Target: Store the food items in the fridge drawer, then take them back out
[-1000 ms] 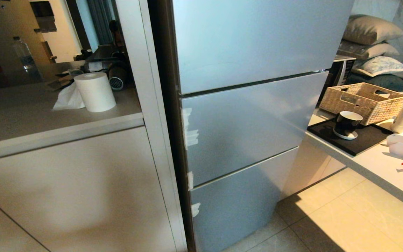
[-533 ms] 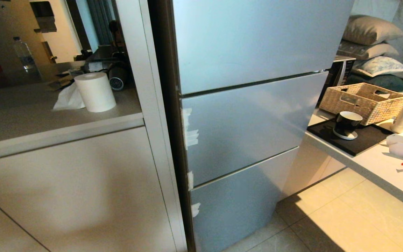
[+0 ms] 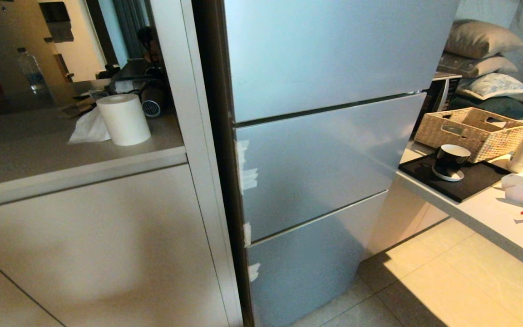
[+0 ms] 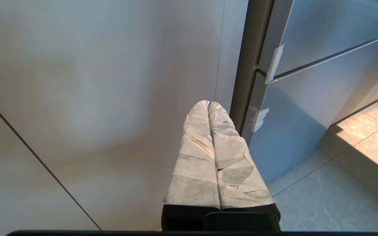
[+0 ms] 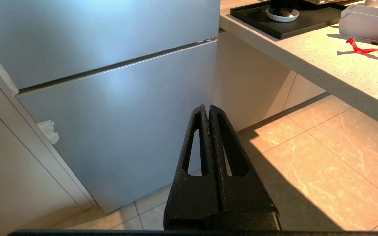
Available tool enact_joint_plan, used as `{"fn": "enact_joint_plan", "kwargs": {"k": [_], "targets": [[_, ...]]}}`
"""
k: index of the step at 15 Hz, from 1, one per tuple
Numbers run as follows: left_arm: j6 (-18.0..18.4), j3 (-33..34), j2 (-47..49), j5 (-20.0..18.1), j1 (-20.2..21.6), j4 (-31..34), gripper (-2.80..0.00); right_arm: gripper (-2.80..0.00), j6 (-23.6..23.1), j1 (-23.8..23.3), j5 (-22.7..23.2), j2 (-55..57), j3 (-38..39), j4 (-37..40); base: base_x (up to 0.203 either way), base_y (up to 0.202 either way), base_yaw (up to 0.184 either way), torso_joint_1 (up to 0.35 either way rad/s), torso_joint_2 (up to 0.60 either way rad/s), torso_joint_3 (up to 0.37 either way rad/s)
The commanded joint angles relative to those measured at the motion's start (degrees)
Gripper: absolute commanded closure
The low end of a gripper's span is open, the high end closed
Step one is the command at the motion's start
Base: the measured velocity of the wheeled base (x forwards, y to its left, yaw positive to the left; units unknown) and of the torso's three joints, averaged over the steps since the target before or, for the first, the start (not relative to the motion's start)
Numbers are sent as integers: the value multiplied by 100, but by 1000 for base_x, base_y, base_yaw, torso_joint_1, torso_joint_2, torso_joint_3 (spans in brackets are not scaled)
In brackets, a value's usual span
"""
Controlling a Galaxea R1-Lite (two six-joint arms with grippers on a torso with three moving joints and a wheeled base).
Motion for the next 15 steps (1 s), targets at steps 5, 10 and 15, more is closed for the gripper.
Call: {"fn": "enact_joint_plan", "kwargs": {"k": [5,10,15], "targets": [[-1,0,0,3,0,0,0,0,-35,0,-12,13,-8,3,0,0,0,0,0,0],[-1,0,0,3,0,0,0,0,-26,0,-12,13,0,3,0,0,0,0,0,0],[-1,0,0,3,0,0,0,0,-8,0,-12,13,0,3,0,0,0,0,0,0]]}}
